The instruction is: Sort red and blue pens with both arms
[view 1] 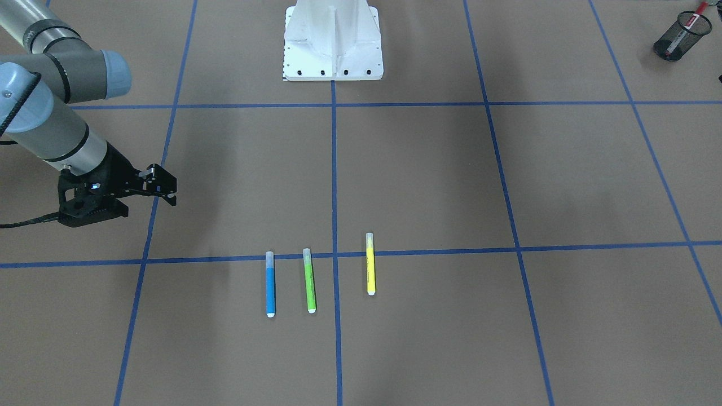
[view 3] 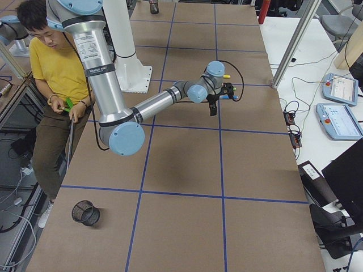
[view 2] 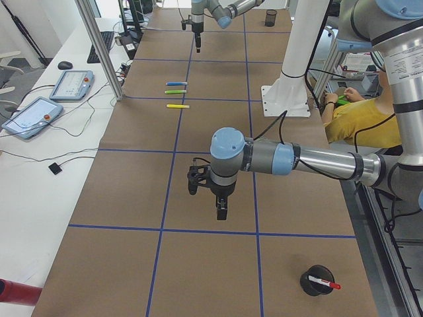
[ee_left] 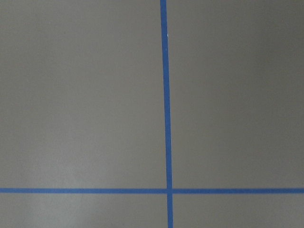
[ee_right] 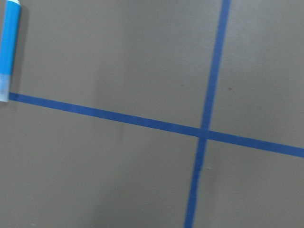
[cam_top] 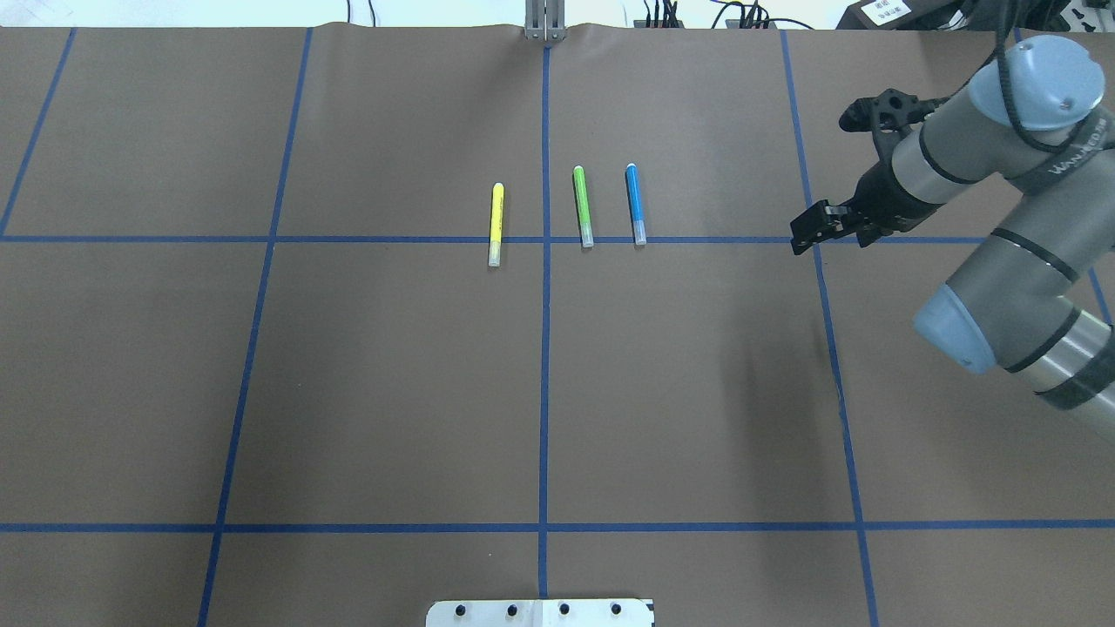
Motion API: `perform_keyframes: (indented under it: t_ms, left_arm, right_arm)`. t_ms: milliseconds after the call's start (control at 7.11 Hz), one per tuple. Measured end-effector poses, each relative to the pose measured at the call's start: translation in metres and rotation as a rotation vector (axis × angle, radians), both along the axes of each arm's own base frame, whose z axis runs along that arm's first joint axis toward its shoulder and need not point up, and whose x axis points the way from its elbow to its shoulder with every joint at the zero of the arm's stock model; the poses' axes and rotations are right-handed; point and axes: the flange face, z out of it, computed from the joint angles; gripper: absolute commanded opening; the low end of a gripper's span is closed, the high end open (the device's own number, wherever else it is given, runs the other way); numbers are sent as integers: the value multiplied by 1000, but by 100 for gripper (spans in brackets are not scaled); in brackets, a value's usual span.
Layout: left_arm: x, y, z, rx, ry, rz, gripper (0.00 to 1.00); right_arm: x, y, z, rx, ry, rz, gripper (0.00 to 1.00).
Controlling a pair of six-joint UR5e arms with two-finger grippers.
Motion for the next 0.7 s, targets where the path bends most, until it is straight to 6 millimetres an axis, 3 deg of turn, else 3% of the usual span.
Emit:
perform_keyframes:
  t_ms: [422,704]
  left_arm:
    - [4,-9,6,41,33,-13,100]
    - [4,-8,5,69,38,-11,100]
  right_arm:
    - [-64,-42,-36,-55,27,51,97]
    - [-113,-75,-75,-143,106,93,96]
